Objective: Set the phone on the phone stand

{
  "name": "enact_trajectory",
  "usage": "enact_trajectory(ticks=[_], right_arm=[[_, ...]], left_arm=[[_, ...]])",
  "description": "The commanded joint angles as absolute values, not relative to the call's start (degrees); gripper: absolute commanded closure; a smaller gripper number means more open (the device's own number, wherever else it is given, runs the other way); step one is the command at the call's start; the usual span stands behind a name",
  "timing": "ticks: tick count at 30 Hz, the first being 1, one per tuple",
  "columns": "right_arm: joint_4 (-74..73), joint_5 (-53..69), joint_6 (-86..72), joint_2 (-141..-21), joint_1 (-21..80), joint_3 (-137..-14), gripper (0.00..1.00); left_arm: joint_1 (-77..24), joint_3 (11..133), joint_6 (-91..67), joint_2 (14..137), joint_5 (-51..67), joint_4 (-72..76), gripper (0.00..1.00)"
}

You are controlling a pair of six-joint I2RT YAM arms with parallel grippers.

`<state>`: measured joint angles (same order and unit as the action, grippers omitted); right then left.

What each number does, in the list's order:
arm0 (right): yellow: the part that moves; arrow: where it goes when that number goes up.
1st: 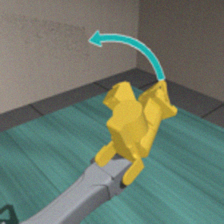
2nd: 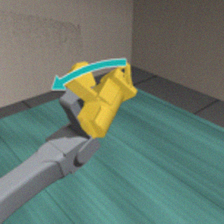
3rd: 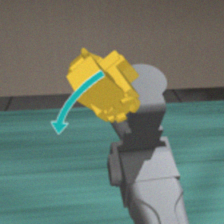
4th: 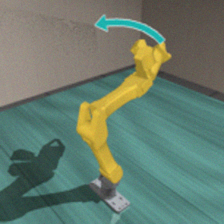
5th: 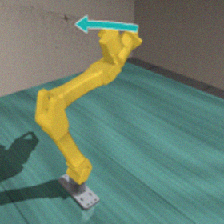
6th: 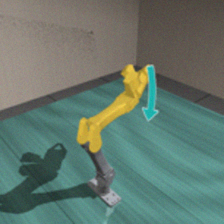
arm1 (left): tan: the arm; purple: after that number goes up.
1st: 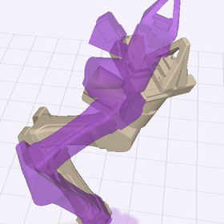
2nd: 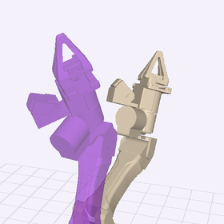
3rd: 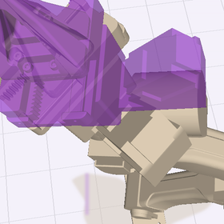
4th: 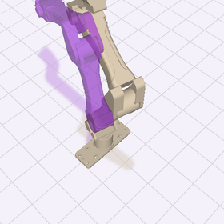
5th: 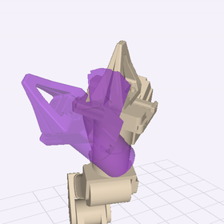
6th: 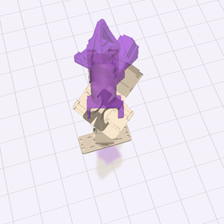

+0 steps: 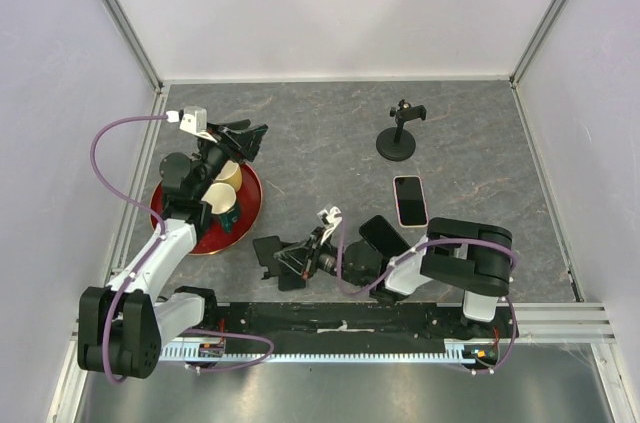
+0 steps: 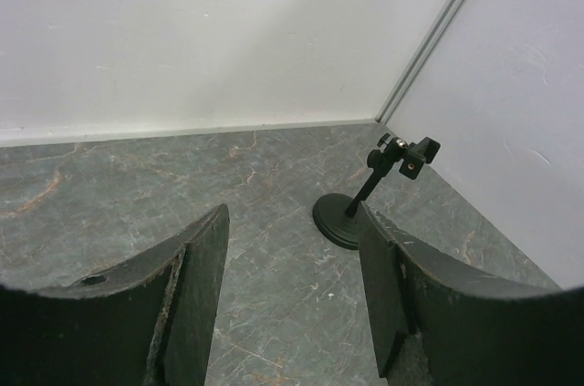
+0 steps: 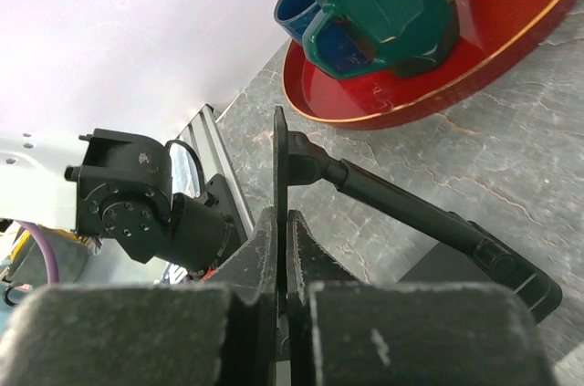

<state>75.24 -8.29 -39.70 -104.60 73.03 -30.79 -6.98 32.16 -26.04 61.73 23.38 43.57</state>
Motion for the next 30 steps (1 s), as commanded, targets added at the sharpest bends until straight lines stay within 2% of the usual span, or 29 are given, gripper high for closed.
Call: enact_trajectory(ticks=[1,6,13,14,22,30], right_arm=[[100.81,-12.13,-39.99,-102.22,73.65,-25.76,0.95],[100.72,-10.11,-41.13,-101.78,73.48,-22.51,0.91],[100.72,-2.91,-41.23,-102.22,72.07,-19.87,0.92],[100.72,-2.2,-41.39,-102.22,71.03,-19.52,0.95],[100.81,9.04,-43.77,-105.03,67.41,-19.25,1.0],[100.81,16.26,-43.95,-105.12,66.18,-19.07,1.0]], left_arm=[[-6.94,32.08,-25.75,61.96,22.85,46.32,0.36],[-7.03,32.26,-25.84,62.14,23.12,46.32,0.36],[-6.94,32.25,-25.49,62.49,23.12,46.14,0.36],[-6.94,32.17,-25.49,62.66,23.12,46.23,0.36],[-6.94,32.43,-25.4,63.63,23.29,46.49,0.36],[-6.94,32.34,-25.31,63.63,23.38,46.41,0.36]])
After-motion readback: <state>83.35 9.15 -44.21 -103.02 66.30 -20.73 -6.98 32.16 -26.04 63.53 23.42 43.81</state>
